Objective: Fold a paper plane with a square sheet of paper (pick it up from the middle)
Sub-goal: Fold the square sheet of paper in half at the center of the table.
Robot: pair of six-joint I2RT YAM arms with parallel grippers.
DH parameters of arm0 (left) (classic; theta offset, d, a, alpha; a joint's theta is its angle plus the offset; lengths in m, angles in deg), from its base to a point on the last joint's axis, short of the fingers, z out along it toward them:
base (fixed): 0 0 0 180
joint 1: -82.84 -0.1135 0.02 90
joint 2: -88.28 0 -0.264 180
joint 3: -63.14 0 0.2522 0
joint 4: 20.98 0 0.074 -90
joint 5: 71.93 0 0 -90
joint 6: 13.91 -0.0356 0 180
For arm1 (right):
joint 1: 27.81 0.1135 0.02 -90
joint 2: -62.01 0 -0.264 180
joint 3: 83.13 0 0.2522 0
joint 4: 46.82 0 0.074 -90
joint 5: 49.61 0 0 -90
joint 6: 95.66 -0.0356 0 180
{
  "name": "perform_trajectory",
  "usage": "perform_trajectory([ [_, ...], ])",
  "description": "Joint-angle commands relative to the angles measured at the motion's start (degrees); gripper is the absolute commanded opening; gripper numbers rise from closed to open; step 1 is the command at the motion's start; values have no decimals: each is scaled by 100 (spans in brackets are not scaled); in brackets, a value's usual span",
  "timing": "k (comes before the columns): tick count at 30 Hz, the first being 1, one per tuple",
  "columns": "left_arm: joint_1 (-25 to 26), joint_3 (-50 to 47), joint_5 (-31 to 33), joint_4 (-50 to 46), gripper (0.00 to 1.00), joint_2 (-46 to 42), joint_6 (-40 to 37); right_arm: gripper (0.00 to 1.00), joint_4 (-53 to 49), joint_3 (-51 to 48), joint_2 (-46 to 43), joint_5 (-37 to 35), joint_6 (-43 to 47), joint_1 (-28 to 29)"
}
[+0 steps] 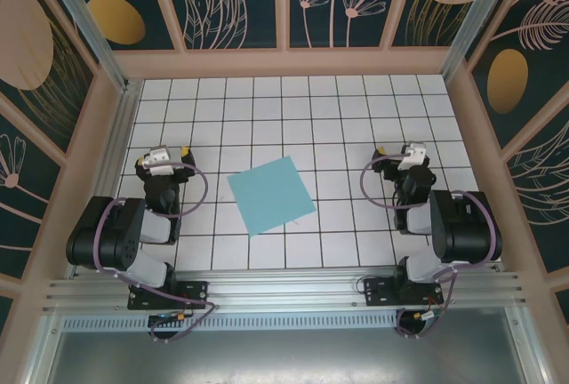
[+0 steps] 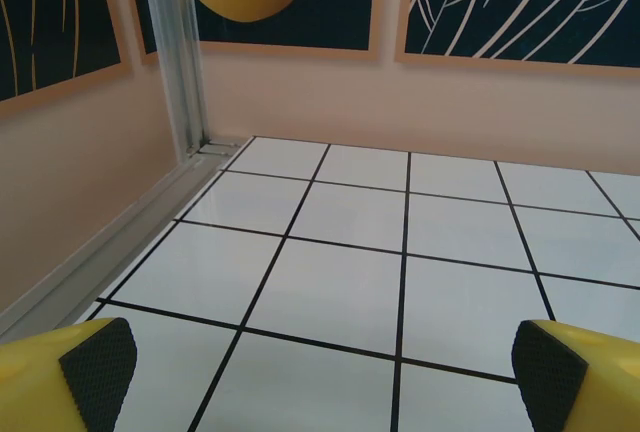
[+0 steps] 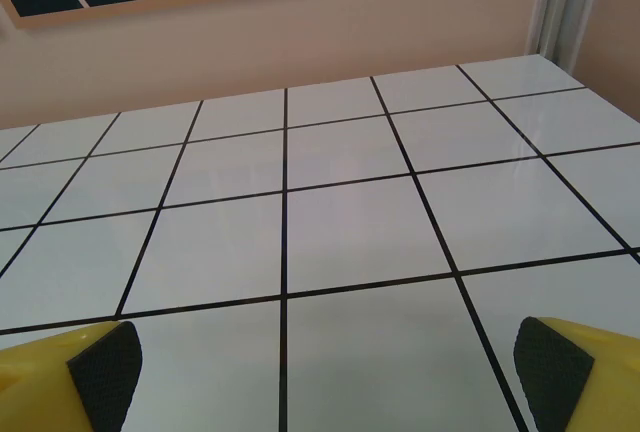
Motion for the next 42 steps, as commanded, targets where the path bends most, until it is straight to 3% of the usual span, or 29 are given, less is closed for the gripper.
perform_trajectory([
  [1, -39, 90, -83, 173, 99, 51, -54, 99, 121, 94, 65, 125, -10, -35],
  [20, -39, -46, 69, 417, 98, 45, -26, 99, 129, 93, 52, 167, -28, -69],
  [23, -39, -383, 107, 988, 98, -61, -23, 99, -599, 352, -315, -62, -50, -15],
  [26, -44, -613, 195, 972, 99, -605, -4, 99, -1720, 762, -890, -419, -106, 71],
  [29, -39, -493, 464, -118, 99, -1547, 164, 99, -2792, 1166, -1349, -559, -653, 153],
  [34, -39, 809, 584, -3975, 98, -2787, 1425, 99, -5273, 2323, -1314, -328, -1530, 400],
  [37, -39, 1476, -32, -5637, 99, -2849, 2354, 99, -6027, 2714, -1220, -276, -1752, 893],
  [39, -39, 1844, -813, -6520, 99, -2750, 2889, 99, -6580, 3026, -1071, -33, -1912, 1286],
  [42, -30, 2035, -1969, -7177, 97, -2594, 3539, 99, -7218, 3401, -801, 275, -2074, 1874],
])
